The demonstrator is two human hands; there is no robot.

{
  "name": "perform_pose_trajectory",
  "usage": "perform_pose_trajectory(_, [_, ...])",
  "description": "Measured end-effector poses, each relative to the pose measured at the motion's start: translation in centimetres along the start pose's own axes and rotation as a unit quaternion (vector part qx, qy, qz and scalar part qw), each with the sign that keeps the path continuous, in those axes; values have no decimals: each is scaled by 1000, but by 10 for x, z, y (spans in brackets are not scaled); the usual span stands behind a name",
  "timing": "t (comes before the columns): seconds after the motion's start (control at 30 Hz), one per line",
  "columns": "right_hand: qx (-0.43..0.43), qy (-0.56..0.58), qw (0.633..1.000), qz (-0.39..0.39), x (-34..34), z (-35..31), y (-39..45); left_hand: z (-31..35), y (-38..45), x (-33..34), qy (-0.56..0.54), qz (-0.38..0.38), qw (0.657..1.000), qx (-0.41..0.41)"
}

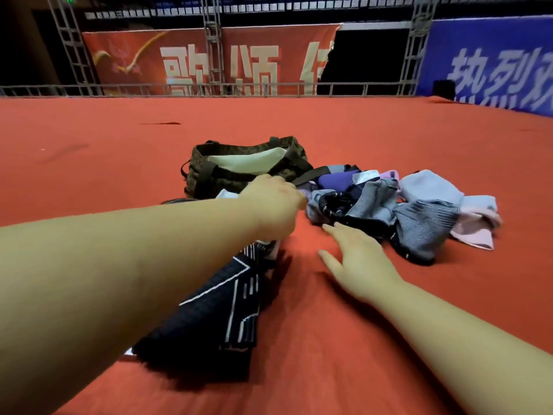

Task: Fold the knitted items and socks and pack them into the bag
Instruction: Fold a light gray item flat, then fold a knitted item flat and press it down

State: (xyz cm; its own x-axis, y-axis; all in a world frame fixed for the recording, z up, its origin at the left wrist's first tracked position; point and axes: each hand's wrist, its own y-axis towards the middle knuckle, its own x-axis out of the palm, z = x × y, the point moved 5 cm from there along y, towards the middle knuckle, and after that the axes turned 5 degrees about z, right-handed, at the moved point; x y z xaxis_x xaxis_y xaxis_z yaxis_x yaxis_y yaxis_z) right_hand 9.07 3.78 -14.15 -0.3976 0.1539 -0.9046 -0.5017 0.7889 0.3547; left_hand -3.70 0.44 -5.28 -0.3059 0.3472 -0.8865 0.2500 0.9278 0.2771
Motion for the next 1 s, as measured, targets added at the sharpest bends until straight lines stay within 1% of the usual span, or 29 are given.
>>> perform_pose_trajectory(0.07, [17, -24, 1000, 10, 0, 29, -16, 36, 13, 1, -86, -32, 995, -38])
perform_pose_trajectory(0.1, [26, -22, 999, 15, 0, 42, -21, 52, 18, 6, -143, -50, 986, -67])
perform_pose_trajectory(0.13, [38, -10, 999, 22, 1, 56, -26, 69, 23, 11, -204, -63, 972, -96])
perform_pose_trajectory(0.2, [71, 29, 996, 36, 1, 77, -32, 102, 29, 24, -328, -65, 931, -146])
perform_pose_trajectory(0.23, [87, 45, 994, 52, -1, 85, -33, 117, 31, 30, -391, -54, 903, -169])
perform_pose_trajectory(0.27, [97, 49, 992, 70, -5, 91, -33, 129, 33, 36, -455, -29, 867, -200])
perform_pose_trajectory(0.3, [95, 42, 989, 103, -12, 96, -32, 137, 34, 39, -516, 7, 822, -241])
perform_pose_trajectory(0.37, [72, 10, 976, 206, -31, 109, -30, 150, 40, 44, -609, 85, 724, -313])
perform_pose_trajectory(0.4, [65, 1, 962, 264, -41, 116, -30, 153, 42, 46, -635, 118, 687, -333])
perform_pose_trajectory(0.47, [82, 2, 931, 356, -54, 134, -31, 162, 50, 51, -671, 161, 633, -351])
perform_pose_trajectory(0.5, [109, 18, 918, 381, -57, 142, -32, 166, 54, 55, -684, 177, 611, -356])
perform_pose_trajectory(0.57, [156, 73, 906, 387, -60, 155, -32, 169, 59, 62, -701, 197, 580, -365])
perform_pose_trajectory(0.6, [161, 93, 909, 373, -60, 159, -30, 166, 61, 65, -702, 203, 577, -364])
perform_pose_trajectory(0.7, [157, 133, 934, 291, -53, 167, -25, 153, 64, 81, -683, 188, 604, -365])
perform_pose_trajectory(0.77, [151, 174, 939, 257, -49, 169, -22, 145, 64, 93, -689, 163, 585, -396])
perform_pose_trajectory(0.8, [152, 200, 932, 262, -49, 169, -22, 145, 64, 97, -688, 155, 582, -406])
perform_pose_trajectory(0.83, [165, 228, 919, 277, -50, 172, -23, 146, 64, 96, -672, 148, 600, -408])
perform_pose_trajectory(0.9, [206, 264, 885, 322, -57, 179, -30, 150, 66, 90, -638, 133, 658, -378])
perform_pose_trajectory(0.93, [221, 281, 869, 342, -60, 181, -33, 152, 67, 88, -634, 130, 671, -362])
perform_pose_trajectory(0.97, [234, 304, 852, 356, -62, 182, -35, 154, 67, 85, -641, 125, 670, -352])
perform_pose_trajectory(1.0, [244, 332, 835, 364, -61, 183, -37, 155, 67, 84, -657, 119, 658, -347])
